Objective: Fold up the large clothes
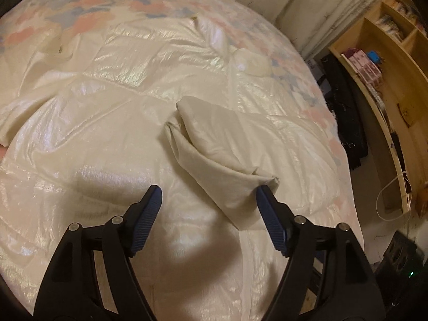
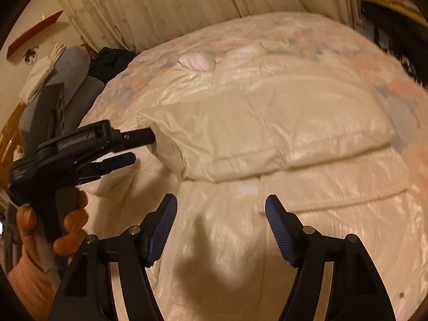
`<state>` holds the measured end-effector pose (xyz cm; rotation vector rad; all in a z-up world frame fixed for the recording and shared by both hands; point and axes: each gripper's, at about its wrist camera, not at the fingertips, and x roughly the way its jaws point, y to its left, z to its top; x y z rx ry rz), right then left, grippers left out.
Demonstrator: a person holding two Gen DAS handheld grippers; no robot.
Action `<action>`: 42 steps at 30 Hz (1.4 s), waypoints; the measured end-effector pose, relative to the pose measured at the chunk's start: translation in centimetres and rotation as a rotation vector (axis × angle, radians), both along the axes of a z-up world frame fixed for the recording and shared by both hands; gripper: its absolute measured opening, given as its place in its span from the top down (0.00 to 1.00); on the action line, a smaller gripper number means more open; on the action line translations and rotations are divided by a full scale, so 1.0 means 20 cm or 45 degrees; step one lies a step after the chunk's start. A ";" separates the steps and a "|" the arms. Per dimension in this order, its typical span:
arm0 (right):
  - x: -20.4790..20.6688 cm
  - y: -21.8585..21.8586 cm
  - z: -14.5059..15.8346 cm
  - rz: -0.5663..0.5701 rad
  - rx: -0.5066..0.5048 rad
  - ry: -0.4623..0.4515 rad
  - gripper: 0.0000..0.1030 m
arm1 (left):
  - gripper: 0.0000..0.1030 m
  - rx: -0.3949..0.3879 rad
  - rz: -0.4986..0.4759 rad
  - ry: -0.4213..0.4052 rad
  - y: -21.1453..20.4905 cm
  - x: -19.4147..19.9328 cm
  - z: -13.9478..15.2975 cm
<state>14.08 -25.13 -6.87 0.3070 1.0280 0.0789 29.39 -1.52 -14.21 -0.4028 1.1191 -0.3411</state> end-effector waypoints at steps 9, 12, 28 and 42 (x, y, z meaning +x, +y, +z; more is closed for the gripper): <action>-0.07 -0.26 -0.10 -0.055 0.088 0.003 0.33 | 0.31 -0.154 -0.148 0.032 -0.01 0.03 0.11; -0.09 -0.31 -0.13 -0.063 0.109 0.019 0.33 | 0.29 -0.137 -0.148 0.022 -0.01 0.02 0.11; -0.11 -0.57 0.13 -0.083 -0.160 -0.080 0.33 | 0.95 0.277 -0.222 -0.539 -0.36 0.09 0.57; 0.35 -1.29 0.03 -0.393 -0.133 0.090 0.16 | 0.71 0.412 -0.066 -0.100 -0.10 0.50 -0.02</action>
